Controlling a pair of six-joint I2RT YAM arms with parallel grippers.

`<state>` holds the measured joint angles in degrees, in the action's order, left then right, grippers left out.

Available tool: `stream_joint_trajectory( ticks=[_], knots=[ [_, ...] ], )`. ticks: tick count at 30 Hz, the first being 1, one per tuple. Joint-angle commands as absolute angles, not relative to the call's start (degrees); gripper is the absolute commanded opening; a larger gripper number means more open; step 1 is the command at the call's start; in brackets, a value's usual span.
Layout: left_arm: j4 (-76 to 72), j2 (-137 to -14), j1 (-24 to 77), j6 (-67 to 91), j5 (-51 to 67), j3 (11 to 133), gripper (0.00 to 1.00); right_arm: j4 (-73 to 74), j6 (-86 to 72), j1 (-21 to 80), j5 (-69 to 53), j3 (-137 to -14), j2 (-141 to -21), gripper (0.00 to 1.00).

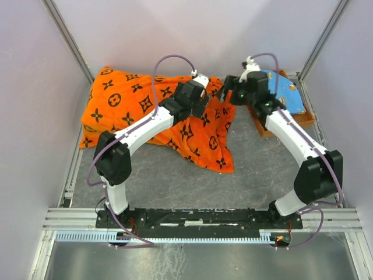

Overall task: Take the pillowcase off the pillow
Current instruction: Remove the pillow from the pillowcase.

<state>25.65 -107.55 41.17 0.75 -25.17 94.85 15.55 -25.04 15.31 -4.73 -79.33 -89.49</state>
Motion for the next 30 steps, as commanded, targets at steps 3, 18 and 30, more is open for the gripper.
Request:
stream_joint_trajectory(
  ticks=[3,18,30],
  knots=[
    [19.51,-100.01,37.03,2.54,-20.54,88.94,0.95,-3.97,-38.60,22.49,-3.67,-68.11,-91.84,0.88],
    [18.01,-86.46,27.96,9.12,-13.69,70.32,0.96,-2.69,-37.00,30.68,-5.25,-69.41,-97.53,0.56],
    [25.18,-89.21,20.63,10.23,-17.58,80.21,0.84,12.26,-32.69,29.72,10.51,-57.47,-86.92,0.07]
  ],
)
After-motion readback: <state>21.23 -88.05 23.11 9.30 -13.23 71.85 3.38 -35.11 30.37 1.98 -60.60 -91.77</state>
